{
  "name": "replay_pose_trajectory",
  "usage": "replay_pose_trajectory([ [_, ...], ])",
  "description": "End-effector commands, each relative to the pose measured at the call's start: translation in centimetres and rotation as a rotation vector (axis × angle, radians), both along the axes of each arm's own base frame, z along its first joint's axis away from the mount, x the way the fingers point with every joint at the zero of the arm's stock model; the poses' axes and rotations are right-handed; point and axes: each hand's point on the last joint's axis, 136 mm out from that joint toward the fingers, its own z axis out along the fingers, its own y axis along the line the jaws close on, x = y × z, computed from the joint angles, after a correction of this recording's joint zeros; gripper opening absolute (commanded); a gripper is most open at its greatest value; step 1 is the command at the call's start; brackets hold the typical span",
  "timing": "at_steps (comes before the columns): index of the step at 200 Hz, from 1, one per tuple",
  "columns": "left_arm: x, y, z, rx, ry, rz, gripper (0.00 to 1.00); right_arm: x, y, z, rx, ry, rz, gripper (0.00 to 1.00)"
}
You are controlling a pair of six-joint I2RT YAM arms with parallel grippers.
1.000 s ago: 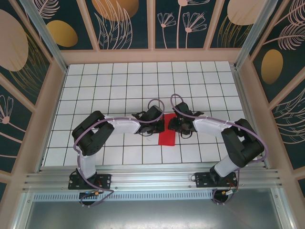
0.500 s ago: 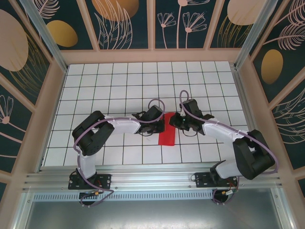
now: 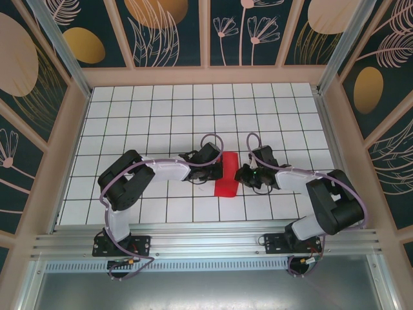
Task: Fold a paper plane with a square sheet of paper (pick it up from the middle)
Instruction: Fold the square sheet of paper in half at the center of the table.
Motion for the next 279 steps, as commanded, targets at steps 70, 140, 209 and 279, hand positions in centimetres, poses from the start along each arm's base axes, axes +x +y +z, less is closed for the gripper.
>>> replay_pose_trajectory([
  [70,-1.9,2.2,-4.0,0.132,0.083,-0.018,0.00,-0.1,-0.2,3.1,0.029,-0.067,0.019,0.21],
  [140,-1.9,2.1,-4.0,0.130,0.081,-0.020,0.00,-2.5,1.3,1.5,0.112,0.020,0.081,0.18],
  [209,-1.9,2.2,-3.9,0.130,0.080,-0.019,0.00,-3.3,0.2,0.5,0.044,0.036,0.085,0.20],
  [279,-2.0,2.2,-4.1,0.133,0.084,-0.023,0.00,-3.7,2.3,3.4,0.141,-0.017,0.124,0.20],
])
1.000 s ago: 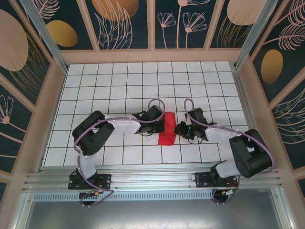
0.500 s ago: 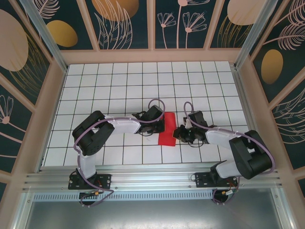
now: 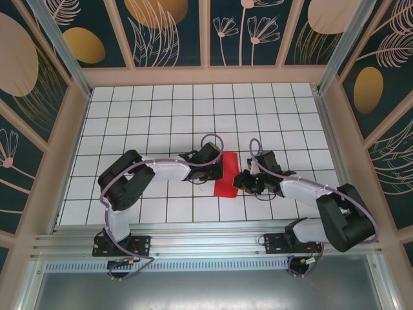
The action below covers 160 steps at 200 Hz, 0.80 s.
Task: Fold a paper plane with a square sheet of paper (pick it up from the middle)
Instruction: Fold the square sheet of paper in half at the center of the table.
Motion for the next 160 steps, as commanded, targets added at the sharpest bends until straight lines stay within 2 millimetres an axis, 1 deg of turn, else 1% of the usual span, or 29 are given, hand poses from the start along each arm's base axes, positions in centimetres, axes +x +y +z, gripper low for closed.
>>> replay_pose_trajectory([
  [1,-2.0,2.2,-4.1,0.131,0.084,-0.019,0.00,-0.1,1.0,1.1,0.039,-0.008,0.017,0.20],
  [50,-2.0,2.1,-4.0,0.128,0.082,-0.022,0.00,-2.0,0.1,-2.3,0.011,0.066,0.000,0.20],
  [70,-2.0,2.2,-4.0,0.130,0.083,-0.021,0.00,-2.4,-0.4,-3.2,-0.016,0.082,-0.007,0.20],
  [87,-2.0,2.2,-4.0,0.132,0.084,-0.021,0.00,-2.3,-0.4,-2.8,-0.017,0.075,-0.011,0.20],
  [114,-1.9,2.2,-4.0,0.132,0.080,-0.020,0.00,-1.7,-0.2,-1.0,0.002,0.033,-0.013,0.20],
  [131,-1.9,2.1,-3.9,0.130,0.081,-0.022,0.00,-1.8,0.3,0.0,0.030,0.016,0.000,0.20],
  [147,-1.9,2.2,-3.9,0.131,0.080,-0.021,0.00,-2.1,0.7,0.3,0.047,0.014,0.020,0.20],
  [160,-2.0,2.2,-4.0,0.132,0.082,-0.023,0.00,-2.5,1.1,0.2,0.056,0.017,0.038,0.20],
])
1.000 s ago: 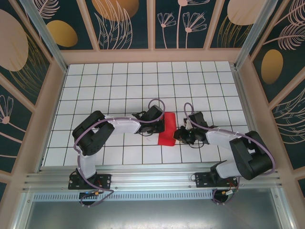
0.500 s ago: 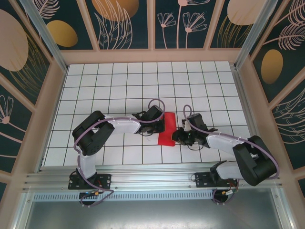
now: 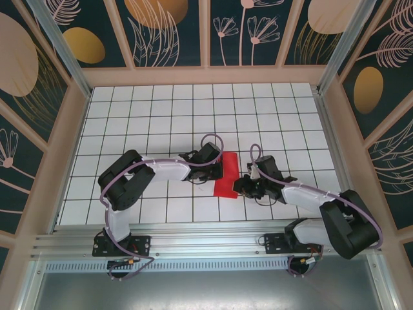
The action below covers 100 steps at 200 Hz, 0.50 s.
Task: Fold a paper plane with a square sheet of paper (pick it up from the middle)
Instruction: Fold the square sheet of paper in half at the center of the table.
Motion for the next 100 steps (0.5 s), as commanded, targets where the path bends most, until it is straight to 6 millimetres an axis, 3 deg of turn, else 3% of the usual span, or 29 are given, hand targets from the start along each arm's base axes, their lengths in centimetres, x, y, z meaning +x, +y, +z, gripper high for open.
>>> replay_pose_trajectory([
  [1,-1.9,2.2,-3.9,0.132,0.079,-0.021,0.00,-0.8,1.0,0.5,0.032,0.016,0.033,0.20],
  [60,-1.9,2.2,-3.9,0.136,0.078,-0.021,0.00,-2.3,-1.0,-3.3,-0.066,0.106,-0.023,0.19],
  [79,-1.8,2.1,-3.9,0.134,0.077,-0.021,0.00,-2.2,-1.2,-3.1,-0.081,0.104,-0.027,0.19],
  [100,-1.8,2.2,-3.8,0.133,0.076,-0.023,0.00,-1.6,-0.7,-1.5,-0.055,0.065,-0.016,0.19],
])
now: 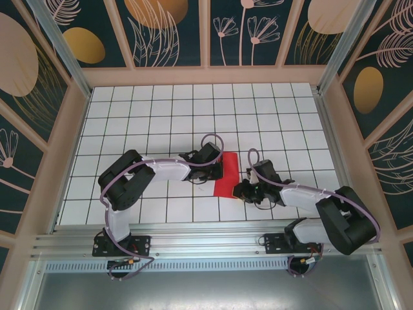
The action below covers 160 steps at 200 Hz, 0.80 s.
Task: Fold a paper plane with a square sheet of paper (pick it up from the middle)
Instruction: Fold the square sheet of paper in half at the center of the table.
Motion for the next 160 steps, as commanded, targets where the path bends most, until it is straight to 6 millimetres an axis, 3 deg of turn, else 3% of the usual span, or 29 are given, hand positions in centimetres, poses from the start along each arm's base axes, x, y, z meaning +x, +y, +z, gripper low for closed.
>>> replay_pose_trajectory([
  [1,-1.9,2.2,-3.8,0.132,0.079,-0.016,0.00,-0.2,-0.4,0.5,-0.027,-0.001,-0.004,0.20],
  [30,-1.9,2.2,-3.7,0.130,0.078,-0.021,0.00,0.2,0.7,2.4,0.038,-0.044,0.031,0.20],
  [79,-1.9,2.2,-3.8,0.134,0.078,-0.023,0.00,-1.1,-0.4,-0.9,-0.021,0.042,0.012,0.19],
  [108,-1.9,2.2,-3.8,0.132,0.078,-0.023,0.00,-0.4,-0.9,-0.5,-0.067,0.020,-0.006,0.19],
  [125,-2.0,2.2,-3.8,0.134,0.078,-0.029,0.00,1.2,-0.8,1.6,-0.047,-0.043,-0.024,0.19],
  [160,-2.1,2.5,-4.1,0.145,0.080,-0.031,0.00,6.6,-1.9,5.8,-0.001,-0.216,-0.111,0.19],
])
